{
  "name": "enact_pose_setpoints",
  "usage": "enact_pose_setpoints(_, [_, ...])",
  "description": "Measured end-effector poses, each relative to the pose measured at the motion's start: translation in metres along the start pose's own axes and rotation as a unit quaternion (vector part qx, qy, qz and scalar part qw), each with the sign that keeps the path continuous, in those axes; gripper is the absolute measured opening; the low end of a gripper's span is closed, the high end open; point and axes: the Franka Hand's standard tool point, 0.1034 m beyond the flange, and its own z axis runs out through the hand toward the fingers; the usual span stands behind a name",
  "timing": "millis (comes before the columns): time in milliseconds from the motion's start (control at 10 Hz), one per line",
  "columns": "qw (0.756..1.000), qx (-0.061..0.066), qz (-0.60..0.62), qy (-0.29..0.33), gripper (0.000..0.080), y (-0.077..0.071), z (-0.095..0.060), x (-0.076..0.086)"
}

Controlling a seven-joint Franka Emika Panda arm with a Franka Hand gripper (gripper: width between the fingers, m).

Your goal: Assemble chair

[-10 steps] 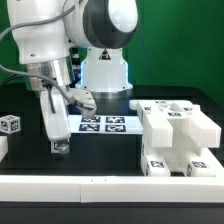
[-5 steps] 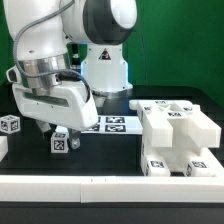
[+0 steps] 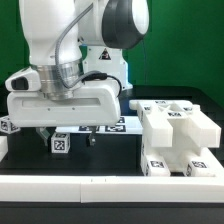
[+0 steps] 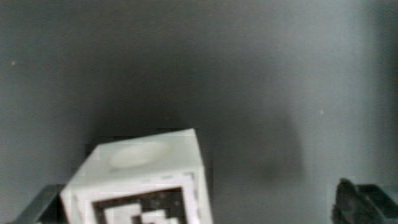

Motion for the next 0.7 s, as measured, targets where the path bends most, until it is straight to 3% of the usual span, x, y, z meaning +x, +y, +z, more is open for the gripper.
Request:
enact_pose_setpoints(200, [1.0,0.003,0.0,-0.007,0.0383,-0.001,0.0,-0.001])
enact_pose_setpoints(300, [0.999,0.016,0.002,-0.043,0.0276,-0.006,0.001,-0.006])
enact_pose_setpoints(700, [0.986,0.045,0.004,-0.161,0.0276,-0.015,0.0,-0.007])
